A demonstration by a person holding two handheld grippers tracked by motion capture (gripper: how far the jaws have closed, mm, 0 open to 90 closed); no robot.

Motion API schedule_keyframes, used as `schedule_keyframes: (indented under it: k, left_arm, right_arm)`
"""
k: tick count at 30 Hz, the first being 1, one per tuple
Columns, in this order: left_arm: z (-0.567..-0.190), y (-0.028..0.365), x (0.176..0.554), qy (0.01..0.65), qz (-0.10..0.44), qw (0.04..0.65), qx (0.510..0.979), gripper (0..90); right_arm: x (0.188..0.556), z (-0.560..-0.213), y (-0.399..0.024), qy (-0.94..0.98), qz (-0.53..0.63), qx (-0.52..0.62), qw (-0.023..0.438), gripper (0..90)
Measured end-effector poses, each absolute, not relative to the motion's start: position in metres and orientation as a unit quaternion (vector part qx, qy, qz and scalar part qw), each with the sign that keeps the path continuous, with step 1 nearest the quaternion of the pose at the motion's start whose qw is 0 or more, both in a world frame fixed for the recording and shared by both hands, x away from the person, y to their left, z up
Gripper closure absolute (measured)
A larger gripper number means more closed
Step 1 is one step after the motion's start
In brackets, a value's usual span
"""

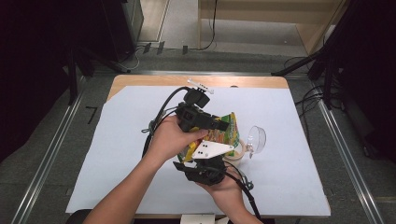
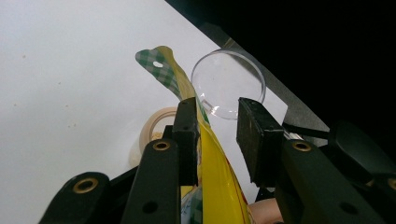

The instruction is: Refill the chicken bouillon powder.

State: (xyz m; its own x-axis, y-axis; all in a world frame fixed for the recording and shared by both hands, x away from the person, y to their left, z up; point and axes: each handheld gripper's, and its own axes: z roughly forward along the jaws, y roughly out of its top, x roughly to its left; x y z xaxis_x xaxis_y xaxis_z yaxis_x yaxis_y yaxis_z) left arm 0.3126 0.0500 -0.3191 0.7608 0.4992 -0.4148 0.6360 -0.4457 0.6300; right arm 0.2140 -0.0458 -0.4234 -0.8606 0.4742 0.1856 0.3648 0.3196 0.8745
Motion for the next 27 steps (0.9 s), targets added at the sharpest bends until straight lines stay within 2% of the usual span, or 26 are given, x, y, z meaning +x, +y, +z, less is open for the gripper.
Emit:
schedule_keyframes:
  k: [13, 27]
  left_arm:
    - [-0.3156, 0.0546, 0.3186, 0.341, -0.089, 0.417, 0.838, 69.5]
    - [-0.3186, 0.0493, 0.316, 0.333, -0.081, 0.402, 0.849, 69.5]
  right_arm:
    - [0.2201, -0.4177, -0.0435, 0.815, 0.519, 0.253, 0.056, 69.6]
    - [0.2179, -0.4228, -0.0423, 0.813, 0.519, 0.258, 0.047, 69.5]
